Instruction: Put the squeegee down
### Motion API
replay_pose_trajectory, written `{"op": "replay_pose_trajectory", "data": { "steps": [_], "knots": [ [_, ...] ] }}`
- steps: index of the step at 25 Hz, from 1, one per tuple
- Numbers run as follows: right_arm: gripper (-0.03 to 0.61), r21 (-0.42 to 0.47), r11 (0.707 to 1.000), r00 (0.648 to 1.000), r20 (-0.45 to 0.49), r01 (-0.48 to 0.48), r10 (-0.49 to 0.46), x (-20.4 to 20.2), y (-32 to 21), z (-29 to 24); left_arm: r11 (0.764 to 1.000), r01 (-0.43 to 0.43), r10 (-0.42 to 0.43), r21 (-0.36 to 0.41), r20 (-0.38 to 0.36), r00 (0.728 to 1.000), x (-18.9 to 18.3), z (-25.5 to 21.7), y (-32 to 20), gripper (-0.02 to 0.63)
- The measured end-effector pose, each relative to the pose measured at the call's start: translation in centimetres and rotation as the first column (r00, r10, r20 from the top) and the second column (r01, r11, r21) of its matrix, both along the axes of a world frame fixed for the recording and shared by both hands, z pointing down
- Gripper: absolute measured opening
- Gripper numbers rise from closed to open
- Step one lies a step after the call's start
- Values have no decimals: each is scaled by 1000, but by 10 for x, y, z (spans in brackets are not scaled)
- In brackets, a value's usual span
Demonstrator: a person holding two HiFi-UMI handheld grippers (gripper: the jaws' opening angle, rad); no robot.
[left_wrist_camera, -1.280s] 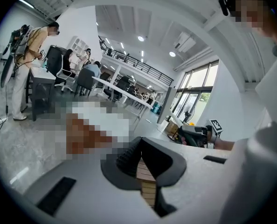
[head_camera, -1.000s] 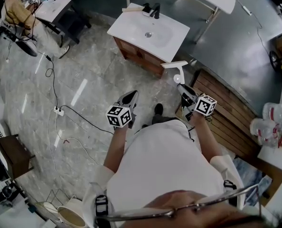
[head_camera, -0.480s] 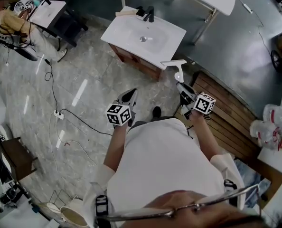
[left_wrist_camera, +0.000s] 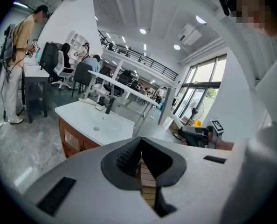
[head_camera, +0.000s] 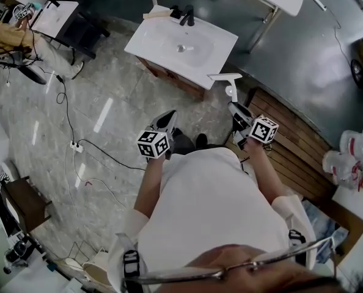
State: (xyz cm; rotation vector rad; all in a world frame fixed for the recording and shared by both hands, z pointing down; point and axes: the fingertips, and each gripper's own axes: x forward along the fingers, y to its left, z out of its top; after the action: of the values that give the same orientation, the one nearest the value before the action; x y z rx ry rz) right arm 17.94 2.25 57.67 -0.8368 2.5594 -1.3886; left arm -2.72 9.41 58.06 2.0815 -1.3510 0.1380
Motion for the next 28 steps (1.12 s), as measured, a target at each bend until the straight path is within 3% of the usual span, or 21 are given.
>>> {"op": "replay_pose_trajectory", "data": {
  "steps": [9,28],
  "knots": [
    [101,-9,999,999,-24,-35,34,-13,-25,9,1000,-28,28,-11,-7,1000,-17,11,-35,5],
    [101,-39,979,973,-126,-198,192,-71,-102,28,974,-224,223,-21,-18,975,-84,18,-174,5]
  ]
}}
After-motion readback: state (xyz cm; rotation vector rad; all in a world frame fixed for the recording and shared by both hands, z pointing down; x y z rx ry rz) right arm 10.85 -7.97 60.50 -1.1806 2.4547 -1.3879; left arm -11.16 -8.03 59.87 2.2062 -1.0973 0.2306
